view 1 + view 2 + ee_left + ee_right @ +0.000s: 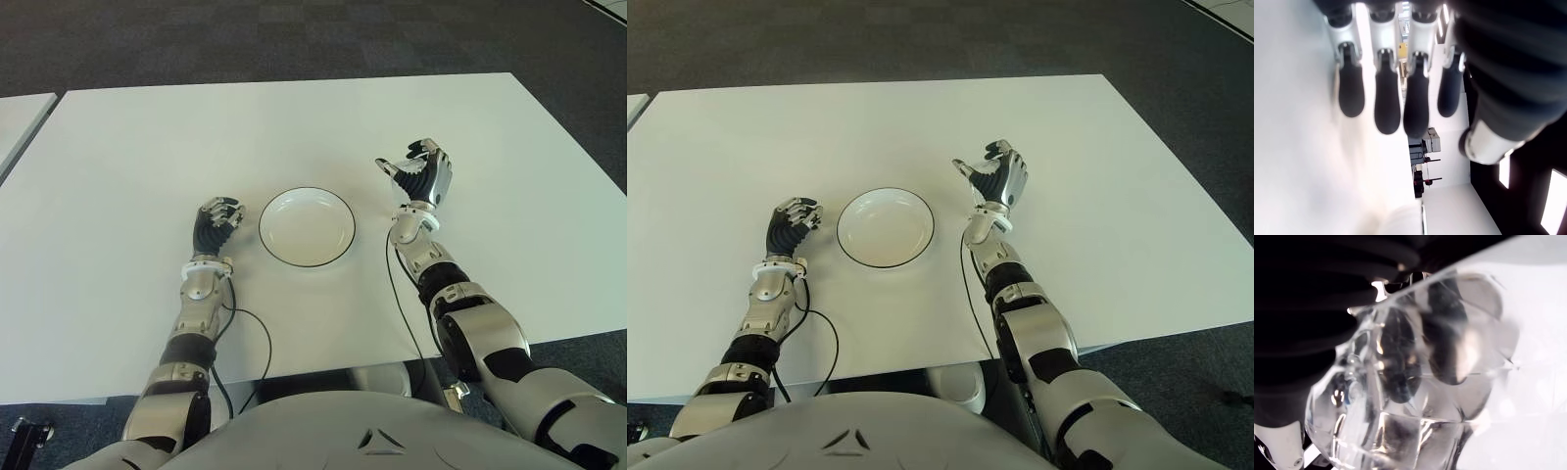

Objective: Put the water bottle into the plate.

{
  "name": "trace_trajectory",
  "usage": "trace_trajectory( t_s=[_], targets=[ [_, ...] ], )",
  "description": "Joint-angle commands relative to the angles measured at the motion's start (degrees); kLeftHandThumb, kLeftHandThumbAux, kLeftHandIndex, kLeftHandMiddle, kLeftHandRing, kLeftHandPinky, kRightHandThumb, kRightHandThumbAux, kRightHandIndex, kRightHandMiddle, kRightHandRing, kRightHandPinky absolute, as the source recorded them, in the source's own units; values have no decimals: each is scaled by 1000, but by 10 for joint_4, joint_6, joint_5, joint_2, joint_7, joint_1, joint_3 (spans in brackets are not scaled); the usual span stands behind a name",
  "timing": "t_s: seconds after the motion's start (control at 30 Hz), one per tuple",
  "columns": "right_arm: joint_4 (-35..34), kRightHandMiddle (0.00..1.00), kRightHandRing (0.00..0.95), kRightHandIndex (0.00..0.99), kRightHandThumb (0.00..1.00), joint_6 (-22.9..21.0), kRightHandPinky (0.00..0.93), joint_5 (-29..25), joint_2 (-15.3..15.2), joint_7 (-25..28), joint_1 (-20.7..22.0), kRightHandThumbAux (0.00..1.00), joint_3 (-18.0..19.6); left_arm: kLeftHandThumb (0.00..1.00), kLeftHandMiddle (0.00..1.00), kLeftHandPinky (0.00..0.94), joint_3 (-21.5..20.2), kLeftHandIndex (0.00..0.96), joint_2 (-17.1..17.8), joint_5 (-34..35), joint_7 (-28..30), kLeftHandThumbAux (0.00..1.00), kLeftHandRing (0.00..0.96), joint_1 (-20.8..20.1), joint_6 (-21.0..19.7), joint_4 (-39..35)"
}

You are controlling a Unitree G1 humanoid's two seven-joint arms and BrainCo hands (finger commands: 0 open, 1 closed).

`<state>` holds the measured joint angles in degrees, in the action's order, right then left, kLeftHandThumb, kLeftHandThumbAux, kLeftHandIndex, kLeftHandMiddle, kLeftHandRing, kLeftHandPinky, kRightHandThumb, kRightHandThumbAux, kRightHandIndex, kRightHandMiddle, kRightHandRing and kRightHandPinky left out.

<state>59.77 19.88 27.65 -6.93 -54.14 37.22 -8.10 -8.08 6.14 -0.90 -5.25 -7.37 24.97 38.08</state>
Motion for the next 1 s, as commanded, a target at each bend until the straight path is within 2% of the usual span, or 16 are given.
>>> trace_trajectory(
  t_s=[0.03,0.37,0.5,0.77,1.0],
  targets=[
    [-2,896,893,438,703,18,878,1,8,2,33,727,-8,704,580,548,0,433,1,3,5,712,567,15,-16,5],
    [-29,899,896,438,702,13,881,12,17,7,48,728,-27,705,585,552,-1,433,-1,3,2,712,573,18,-19,-4],
    [-65,897,894,438,703,-5,880,28,32,9,62,728,-42,705,586,553,0,433,-2,1,-1,713,575,22,-29,-16],
    [-70,897,894,438,706,29,887,31,22,39,62,726,-56,705,586,550,1,433,-4,-2,-5,713,575,26,-40,-27],
    [-62,895,891,438,706,80,881,33,21,87,67,725,-78,704,581,548,2,433,-3,1,2,713,571,25,-41,-26]
  ],
)
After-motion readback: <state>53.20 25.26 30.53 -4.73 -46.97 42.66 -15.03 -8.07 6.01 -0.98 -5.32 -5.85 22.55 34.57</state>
